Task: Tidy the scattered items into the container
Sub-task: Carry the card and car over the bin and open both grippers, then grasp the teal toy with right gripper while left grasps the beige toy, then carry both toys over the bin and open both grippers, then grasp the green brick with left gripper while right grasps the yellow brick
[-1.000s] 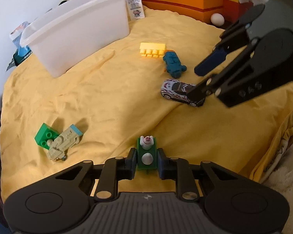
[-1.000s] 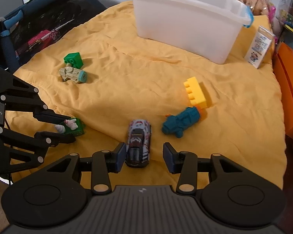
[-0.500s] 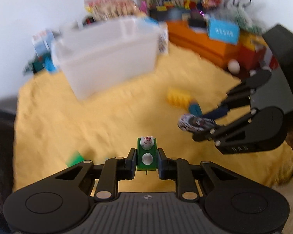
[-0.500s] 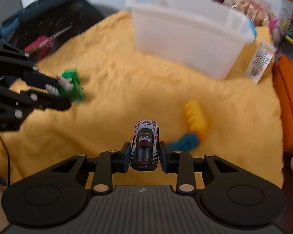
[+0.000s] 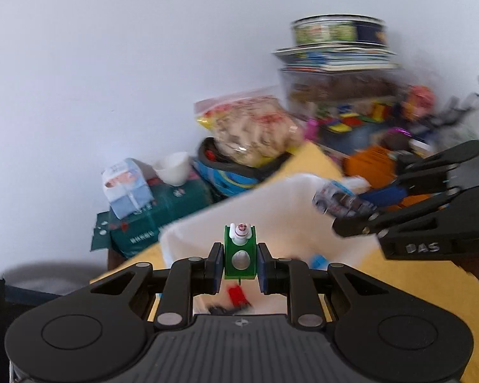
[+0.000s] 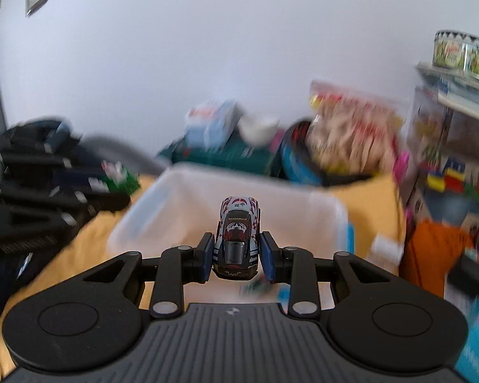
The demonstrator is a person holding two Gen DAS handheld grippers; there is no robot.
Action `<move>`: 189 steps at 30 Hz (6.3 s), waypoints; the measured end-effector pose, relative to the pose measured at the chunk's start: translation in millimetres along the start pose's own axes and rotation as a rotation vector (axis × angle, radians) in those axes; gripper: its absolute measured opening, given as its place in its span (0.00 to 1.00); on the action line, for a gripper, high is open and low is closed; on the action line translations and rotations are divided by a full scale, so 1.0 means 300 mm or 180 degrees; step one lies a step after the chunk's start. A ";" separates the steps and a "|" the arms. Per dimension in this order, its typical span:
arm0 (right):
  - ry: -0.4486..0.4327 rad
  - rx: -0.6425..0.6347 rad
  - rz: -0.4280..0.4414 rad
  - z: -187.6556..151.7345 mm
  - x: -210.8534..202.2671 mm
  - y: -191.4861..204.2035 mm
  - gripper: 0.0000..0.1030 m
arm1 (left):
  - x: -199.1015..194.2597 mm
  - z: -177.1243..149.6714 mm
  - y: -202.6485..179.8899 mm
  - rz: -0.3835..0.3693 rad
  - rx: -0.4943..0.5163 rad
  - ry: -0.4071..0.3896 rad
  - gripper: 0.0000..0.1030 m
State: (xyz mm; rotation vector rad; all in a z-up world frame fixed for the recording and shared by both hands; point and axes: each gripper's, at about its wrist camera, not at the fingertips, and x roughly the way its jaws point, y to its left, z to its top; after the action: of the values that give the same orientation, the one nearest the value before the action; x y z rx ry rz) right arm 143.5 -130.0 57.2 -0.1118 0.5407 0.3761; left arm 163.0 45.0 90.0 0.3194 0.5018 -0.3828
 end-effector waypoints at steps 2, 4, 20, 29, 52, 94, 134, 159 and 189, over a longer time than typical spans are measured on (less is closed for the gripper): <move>0.0000 0.0040 -0.0083 0.035 0.064 -0.007 0.33 | 0.079 0.029 0.026 0.0031 -0.0079 0.0073 0.24; 0.0064 0.0029 -0.0195 0.056 0.149 -0.011 0.33 | 0.168 0.042 0.042 0.0052 -0.0138 0.0177 0.23; 0.0301 0.0074 -0.0254 -0.009 0.281 -0.016 0.49 | 0.273 -0.033 0.061 0.0130 -0.0169 0.0447 0.42; 0.0157 0.0133 -0.0074 -0.139 0.004 -0.044 0.58 | -0.061 -0.185 0.019 0.0302 -0.0193 0.0336 0.69; 0.1413 0.0683 -0.0341 -0.659 -0.055 0.001 0.46 | -0.251 -0.694 -0.195 0.0005 -0.0390 0.1330 0.68; 0.1379 -0.0140 -0.0204 -0.681 -0.129 0.133 0.21 | -0.129 -0.602 -0.293 -0.0462 -0.0246 0.1333 0.38; 0.0573 0.0190 -0.0537 -0.032 0.255 -0.076 0.42 | 0.226 0.016 0.032 0.0049 -0.0296 0.0398 0.57; 0.0971 0.0174 -0.0046 -0.572 -0.115 0.110 0.50 | -0.237 -0.712 -0.150 -0.0263 0.0494 0.0859 0.55; 0.1007 0.0176 -0.0133 -0.596 -0.157 0.139 0.55 | -0.116 -0.681 -0.173 -0.0255 0.0340 0.1159 0.36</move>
State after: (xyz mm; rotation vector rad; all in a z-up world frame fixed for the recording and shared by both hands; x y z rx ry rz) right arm 4.4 -142.6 -71.1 -0.1300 0.8594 0.3038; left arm 30.4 87.8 -72.0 0.4771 0.8544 -0.4323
